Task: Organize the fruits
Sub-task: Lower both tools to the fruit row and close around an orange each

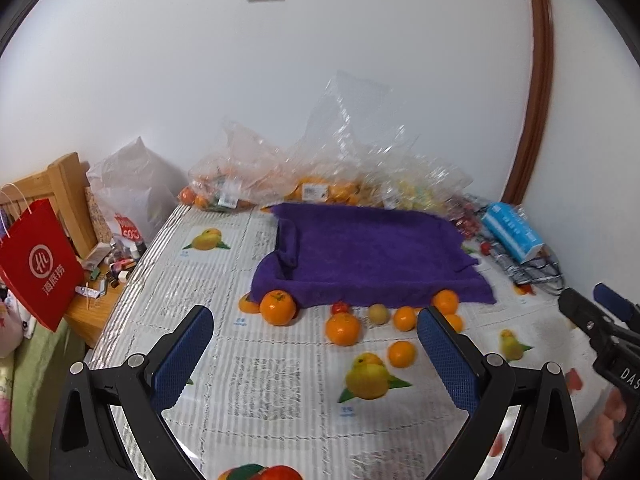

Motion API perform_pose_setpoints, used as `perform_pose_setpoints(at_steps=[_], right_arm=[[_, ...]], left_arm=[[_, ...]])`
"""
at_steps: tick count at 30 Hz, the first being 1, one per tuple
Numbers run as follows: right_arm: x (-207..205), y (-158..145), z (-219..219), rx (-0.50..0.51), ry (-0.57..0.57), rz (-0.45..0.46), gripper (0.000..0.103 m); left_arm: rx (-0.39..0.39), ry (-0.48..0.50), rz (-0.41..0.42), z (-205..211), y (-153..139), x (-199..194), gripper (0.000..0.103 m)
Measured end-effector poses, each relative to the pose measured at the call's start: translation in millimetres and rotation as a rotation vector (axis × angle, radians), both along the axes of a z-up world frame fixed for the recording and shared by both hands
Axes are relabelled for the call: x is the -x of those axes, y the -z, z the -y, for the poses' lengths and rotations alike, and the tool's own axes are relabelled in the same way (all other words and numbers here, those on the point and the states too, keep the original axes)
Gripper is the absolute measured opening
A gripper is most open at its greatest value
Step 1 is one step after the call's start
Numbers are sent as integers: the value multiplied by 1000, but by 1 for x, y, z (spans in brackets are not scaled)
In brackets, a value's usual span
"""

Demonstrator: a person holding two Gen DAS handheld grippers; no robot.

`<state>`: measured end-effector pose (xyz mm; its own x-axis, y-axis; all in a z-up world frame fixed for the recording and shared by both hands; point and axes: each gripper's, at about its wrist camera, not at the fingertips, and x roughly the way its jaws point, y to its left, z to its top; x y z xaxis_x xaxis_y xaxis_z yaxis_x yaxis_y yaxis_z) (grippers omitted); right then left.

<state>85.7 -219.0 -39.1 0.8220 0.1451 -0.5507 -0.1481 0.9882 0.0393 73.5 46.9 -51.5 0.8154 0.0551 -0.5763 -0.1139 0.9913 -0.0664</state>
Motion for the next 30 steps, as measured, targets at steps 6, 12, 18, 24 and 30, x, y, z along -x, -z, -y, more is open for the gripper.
perform_pose_setpoints(at_steps=[6,12,18,24,30], right_arm=[[-27,36,-3,37,3,-54,87],[-58,88,-8,-20,-54,-200,63],[-76,121,-22,-36,-74,-249,59],[-93,146,-30,-32,-73,-299,52],[-101,160,-38,-2,-93,-331,32]], left_arm=[[16,-23,-38,-16,29,-22,102],[21,-56,-124,-29,62,-42,91],[36,-54,-176,-38,88,-55,83],[37,-24,-210,-39,104,-64,82],[42,-13,-223,-38,116,-74,82]])
